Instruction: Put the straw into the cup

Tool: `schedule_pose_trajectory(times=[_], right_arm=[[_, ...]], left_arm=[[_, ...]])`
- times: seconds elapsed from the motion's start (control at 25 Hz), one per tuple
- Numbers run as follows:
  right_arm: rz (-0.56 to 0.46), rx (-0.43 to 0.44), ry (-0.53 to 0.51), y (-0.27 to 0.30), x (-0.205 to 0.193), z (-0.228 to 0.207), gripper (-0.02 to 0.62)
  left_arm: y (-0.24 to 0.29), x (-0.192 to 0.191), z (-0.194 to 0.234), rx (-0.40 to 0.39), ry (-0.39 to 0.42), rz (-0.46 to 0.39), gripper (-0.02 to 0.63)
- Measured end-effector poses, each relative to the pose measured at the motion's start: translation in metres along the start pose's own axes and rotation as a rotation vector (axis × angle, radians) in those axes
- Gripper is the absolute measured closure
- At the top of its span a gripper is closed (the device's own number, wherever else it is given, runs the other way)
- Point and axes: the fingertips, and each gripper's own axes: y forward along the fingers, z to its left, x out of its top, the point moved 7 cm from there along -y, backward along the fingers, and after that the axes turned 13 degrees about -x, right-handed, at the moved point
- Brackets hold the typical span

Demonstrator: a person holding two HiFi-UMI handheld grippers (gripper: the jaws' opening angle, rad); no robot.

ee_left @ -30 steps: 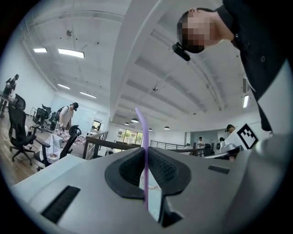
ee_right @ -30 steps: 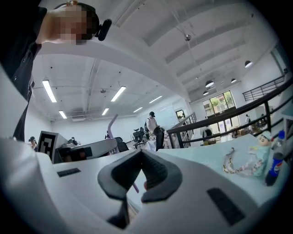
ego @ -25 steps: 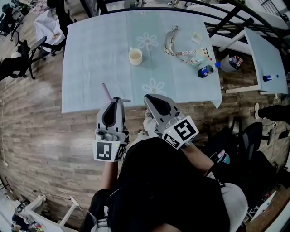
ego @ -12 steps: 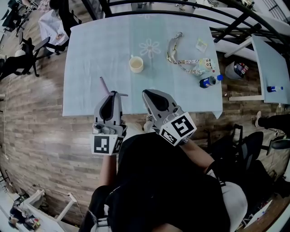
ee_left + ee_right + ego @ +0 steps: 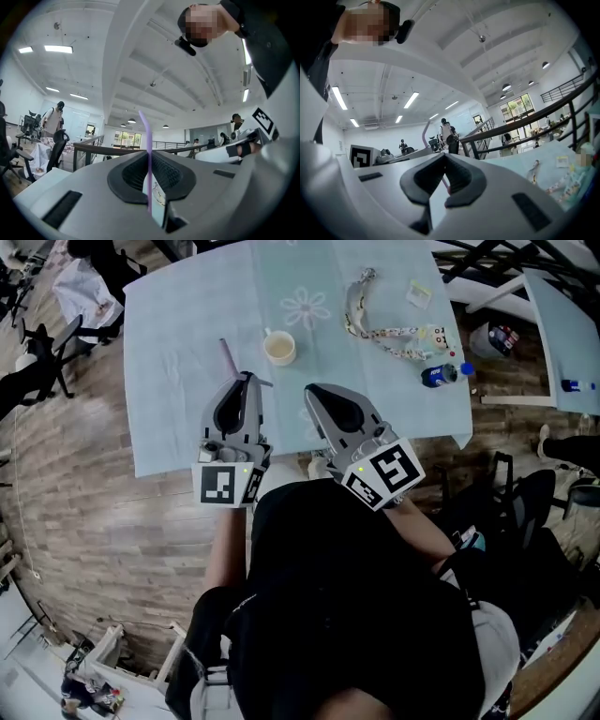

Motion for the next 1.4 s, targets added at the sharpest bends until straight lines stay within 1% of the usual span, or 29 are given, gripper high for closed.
schedule_pose_trajectory(times=[0.12,0.32,0.52,0.64,0.76,0.84,1.16,1.4], right_arm=[[0.005,-0.068,0.009,0.014,0.003,-0.007,0.586],[0.013,-0.140,0.011,0.036,0.003,-0.012,0.586],[0.042,-0.218,0.021,0.049,-0.009,-0.014,0.586],[0.059,-0.251,0.036,0.053,-0.015,-0.017,0.586],[0.078,-0.278,0.050,0.057,-0.020,-0.020,0.586],[0.090,-0.290,0.051,0.061,-0.023,-0.020,0.586],[0.104,-0.358,0.077,0.066,-0.031,-0.026,0.586],[0.108,-0.401,0.088,0.065,-0.033,-0.032,0.586]], left_arm=[[0.020,-0.014,0.021,-0.052,-0.027,0.018,0.575],[0.055,-0.047,0.059,-0.138,-0.037,0.091,0.575],[0.080,-0.080,0.091,-0.167,-0.095,0.118,0.575],[0.096,-0.105,0.104,-0.167,-0.124,0.162,0.574],[0.110,-0.129,0.112,-0.180,-0.159,0.224,0.574],[0.117,-0.141,0.116,-0.194,-0.168,0.250,0.575],[0.130,-0.185,0.119,-0.235,-0.176,0.331,0.575],[0.135,-0.205,0.118,-0.260,-0.180,0.384,0.574]])
